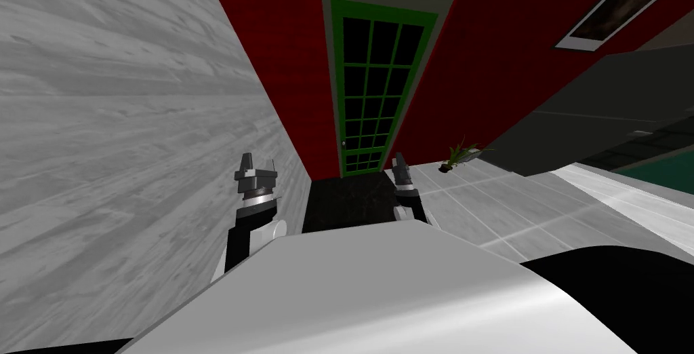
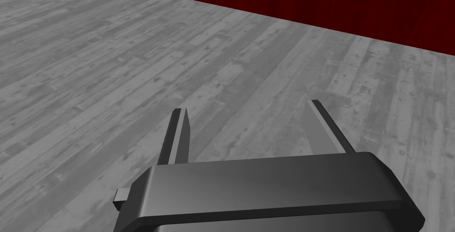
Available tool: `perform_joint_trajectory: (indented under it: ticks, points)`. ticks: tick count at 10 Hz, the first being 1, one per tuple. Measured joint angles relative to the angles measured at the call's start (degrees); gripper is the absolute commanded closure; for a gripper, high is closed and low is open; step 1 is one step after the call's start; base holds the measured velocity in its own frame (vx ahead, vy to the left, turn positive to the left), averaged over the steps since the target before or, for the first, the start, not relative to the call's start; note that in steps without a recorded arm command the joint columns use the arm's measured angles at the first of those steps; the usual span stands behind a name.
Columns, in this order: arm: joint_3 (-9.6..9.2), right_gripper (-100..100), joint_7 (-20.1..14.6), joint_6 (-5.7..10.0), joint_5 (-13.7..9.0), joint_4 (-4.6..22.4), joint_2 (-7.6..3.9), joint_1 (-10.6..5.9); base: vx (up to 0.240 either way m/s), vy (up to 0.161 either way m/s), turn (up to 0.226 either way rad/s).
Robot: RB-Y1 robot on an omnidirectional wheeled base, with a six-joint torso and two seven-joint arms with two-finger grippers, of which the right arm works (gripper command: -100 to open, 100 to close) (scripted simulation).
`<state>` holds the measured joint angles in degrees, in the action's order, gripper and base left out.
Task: Pull the door open
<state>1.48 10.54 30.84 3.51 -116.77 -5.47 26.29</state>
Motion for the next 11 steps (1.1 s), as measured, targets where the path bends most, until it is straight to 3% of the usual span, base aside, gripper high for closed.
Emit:
perform_joint_trajectory:
  ticks: [5, 11]
  points:
    - [-0.39, -100, 4.64, 1.83, 4.35, 5.09, -0.89, -1.38, 0.158, 0.047, 0.038]
    - [-0.91, -100, 11.08, 5.10, 10.35, 13.01, -1.83, -3.09, 0.163, 0.058, 0.021]
